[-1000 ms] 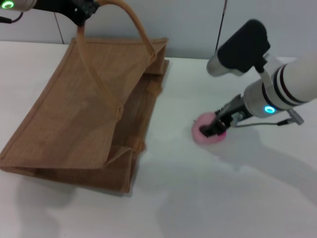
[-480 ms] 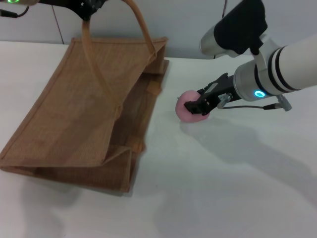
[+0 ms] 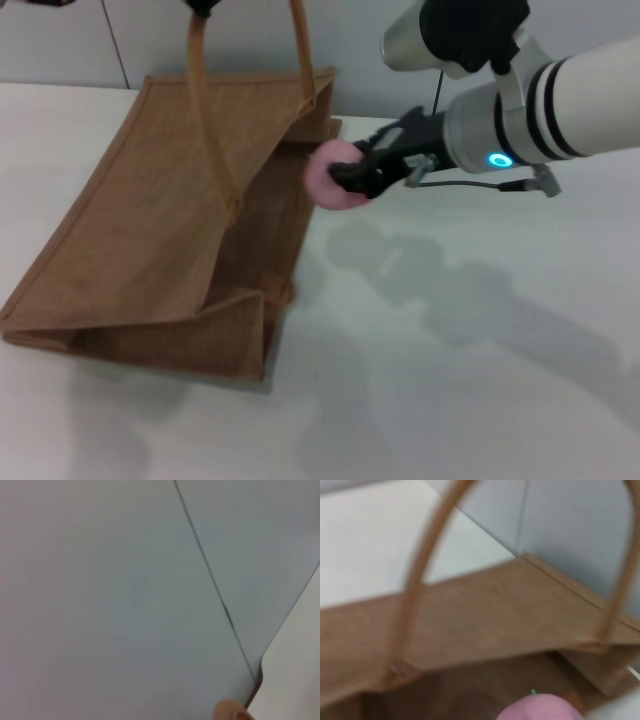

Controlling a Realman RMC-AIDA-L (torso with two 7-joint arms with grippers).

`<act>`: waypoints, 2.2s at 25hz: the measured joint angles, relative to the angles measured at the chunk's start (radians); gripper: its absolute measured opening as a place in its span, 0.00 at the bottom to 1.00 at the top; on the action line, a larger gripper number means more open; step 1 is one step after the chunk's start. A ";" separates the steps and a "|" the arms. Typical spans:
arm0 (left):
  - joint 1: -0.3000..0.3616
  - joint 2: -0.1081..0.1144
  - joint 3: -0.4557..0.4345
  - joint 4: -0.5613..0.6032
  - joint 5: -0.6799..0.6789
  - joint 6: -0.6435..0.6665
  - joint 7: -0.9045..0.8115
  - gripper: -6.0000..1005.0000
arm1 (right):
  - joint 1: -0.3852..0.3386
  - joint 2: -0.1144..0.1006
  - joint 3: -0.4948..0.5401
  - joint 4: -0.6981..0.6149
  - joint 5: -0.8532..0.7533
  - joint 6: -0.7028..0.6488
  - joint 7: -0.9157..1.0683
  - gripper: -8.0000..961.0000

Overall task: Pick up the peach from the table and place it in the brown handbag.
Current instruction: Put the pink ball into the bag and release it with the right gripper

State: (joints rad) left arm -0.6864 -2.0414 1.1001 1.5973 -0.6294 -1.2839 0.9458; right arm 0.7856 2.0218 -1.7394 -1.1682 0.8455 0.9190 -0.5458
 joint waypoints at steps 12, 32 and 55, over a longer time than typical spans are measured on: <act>-0.050 0.000 0.089 0.024 -0.018 0.027 -0.044 0.11 | 0.035 0.000 -0.037 0.132 0.191 -0.084 -0.158 0.34; -0.070 0.000 0.180 0.034 -0.053 0.045 -0.083 0.10 | 0.147 0.002 -0.103 0.445 0.545 -0.190 -0.487 0.33; -0.014 0.002 0.159 0.060 -0.048 0.053 -0.102 0.10 | 0.139 -0.005 -0.129 0.471 0.633 -0.248 -0.618 0.70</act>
State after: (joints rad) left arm -0.7003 -2.0394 1.2589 1.6570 -0.6771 -1.2314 0.8438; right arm 0.9246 2.0168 -1.8681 -0.6974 1.4787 0.6714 -1.1637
